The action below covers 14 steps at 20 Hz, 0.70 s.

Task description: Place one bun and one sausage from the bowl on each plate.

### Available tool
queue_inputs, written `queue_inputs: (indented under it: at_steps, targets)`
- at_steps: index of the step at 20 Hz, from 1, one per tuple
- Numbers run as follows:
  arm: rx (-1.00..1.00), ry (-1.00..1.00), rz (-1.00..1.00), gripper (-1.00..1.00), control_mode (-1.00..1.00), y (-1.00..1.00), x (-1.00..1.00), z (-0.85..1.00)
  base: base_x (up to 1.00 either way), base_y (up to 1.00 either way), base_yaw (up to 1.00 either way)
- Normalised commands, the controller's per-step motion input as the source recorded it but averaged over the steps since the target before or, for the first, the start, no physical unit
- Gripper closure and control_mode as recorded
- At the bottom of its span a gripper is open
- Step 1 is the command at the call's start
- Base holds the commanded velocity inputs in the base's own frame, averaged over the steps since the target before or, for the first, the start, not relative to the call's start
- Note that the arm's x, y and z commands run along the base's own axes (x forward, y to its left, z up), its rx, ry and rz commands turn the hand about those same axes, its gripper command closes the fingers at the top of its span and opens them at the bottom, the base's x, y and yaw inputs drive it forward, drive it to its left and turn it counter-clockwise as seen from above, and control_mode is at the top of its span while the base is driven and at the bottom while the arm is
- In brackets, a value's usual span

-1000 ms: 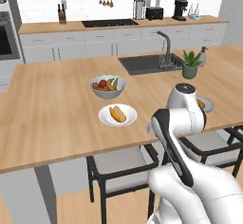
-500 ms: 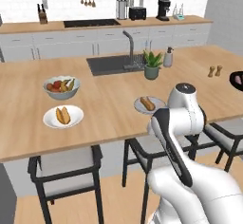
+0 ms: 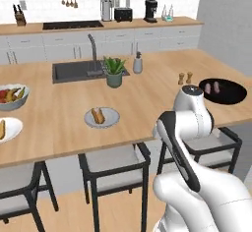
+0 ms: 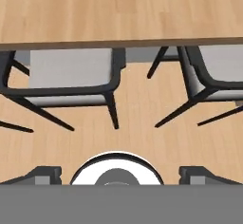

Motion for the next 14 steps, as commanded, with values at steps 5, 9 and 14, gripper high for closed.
queue_inputs:
  at_steps: [5,9,14]
  targets:
    - [0.0,0.0,0.0,-1.0,1.0,0.0,0.0,0.0,0.35,-1.0,0.0]
    - [0.0,0.0,0.0,-1.0,1.0,0.0,0.0,0.0,0.45,-1.0,0.0]
    - [0.0,0.0,0.0,-1.0,1.0,0.0,0.0,0.0,0.53,-1.0,0.02]
